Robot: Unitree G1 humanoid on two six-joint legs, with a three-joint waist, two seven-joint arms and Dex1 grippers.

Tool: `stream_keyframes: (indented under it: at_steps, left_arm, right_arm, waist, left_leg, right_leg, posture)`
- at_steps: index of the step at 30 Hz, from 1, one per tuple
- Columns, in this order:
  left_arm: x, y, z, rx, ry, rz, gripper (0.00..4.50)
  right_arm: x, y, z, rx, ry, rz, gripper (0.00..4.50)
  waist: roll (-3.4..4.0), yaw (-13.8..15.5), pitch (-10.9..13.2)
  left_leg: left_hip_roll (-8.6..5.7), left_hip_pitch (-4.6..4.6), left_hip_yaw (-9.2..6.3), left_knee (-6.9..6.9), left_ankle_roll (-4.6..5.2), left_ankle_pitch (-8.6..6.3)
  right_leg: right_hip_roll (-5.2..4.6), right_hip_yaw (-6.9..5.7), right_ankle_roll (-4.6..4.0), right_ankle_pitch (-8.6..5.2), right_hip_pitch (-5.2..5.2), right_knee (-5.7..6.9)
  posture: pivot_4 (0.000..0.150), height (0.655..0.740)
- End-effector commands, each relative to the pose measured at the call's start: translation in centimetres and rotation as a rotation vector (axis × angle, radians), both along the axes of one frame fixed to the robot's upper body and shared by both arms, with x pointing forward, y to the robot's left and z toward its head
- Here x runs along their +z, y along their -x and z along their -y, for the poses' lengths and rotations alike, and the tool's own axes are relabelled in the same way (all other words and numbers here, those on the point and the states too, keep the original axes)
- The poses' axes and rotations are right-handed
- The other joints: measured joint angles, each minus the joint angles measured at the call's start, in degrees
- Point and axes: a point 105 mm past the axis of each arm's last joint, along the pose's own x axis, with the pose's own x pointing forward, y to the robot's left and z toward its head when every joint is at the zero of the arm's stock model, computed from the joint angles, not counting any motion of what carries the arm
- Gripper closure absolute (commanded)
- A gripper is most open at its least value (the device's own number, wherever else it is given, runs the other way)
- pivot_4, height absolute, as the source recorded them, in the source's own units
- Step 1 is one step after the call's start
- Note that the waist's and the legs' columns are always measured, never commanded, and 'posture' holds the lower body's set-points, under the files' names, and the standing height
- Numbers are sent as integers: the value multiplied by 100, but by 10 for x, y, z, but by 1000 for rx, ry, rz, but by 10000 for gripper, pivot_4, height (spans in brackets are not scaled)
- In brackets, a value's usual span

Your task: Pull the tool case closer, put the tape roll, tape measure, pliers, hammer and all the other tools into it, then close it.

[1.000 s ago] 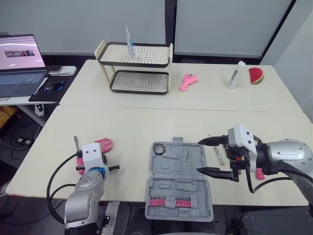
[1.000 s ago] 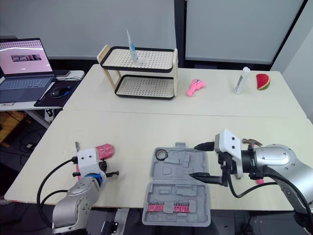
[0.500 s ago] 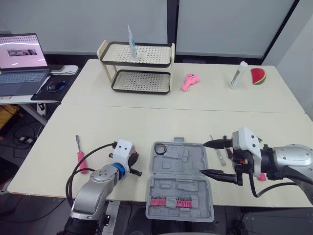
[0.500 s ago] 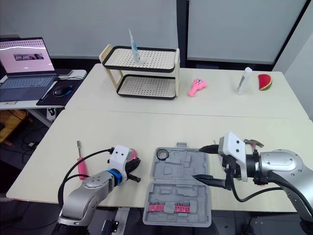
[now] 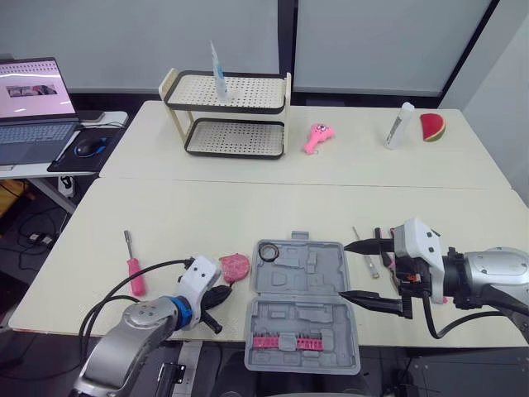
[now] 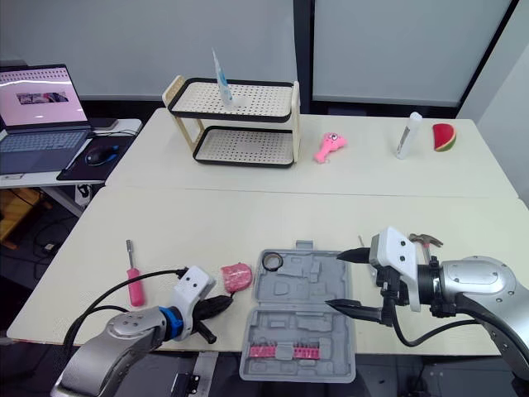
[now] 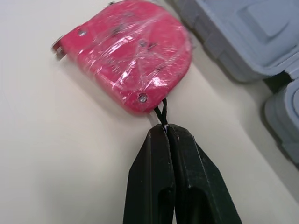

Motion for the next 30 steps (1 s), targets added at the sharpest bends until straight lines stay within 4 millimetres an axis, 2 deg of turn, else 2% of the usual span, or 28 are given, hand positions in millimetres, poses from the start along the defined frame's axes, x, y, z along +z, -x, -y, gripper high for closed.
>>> stream_keyframes:
  at_steps: [1,14,22,30]
  left_arm:
    - [-1,8,-13,31,-13,-17,44660]
    - [-5,46,-16,-5,18,-93,44660]
    - [-8,58,-19,4,14,-110,44660]
    - [-9,65,-31,21,-13,-116,44660]
  right_arm:
    - [7,2,-6,38,-12,33,0]
    - [4,13,-14,127,1,9,0]
    - [1,17,-19,176,6,-2,0]
    - [1,17,-21,189,5,-1,0]
  waist:
    - [0,0,0]
    - [4,3,3]
    - [5,5,4]
    - [6,4,5]
  left_leg:
    - [0,0,0,0,0,0]
    - [-1,-1,1,-3,0,0]
    - [-2,-1,1,-3,1,-1]
    - [-1,-1,1,-5,1,-1]
  right_leg:
    - [0,0,0,0,0,0]
    - [-8,1,0,0,-1,-4]
    - [-10,2,0,0,-1,-5]
    - [-11,1,0,0,-2,-5]
  posture:
    - [1500,7290]
    - [1500,7290]
    - [1500,7290]
    - [1500,7290]
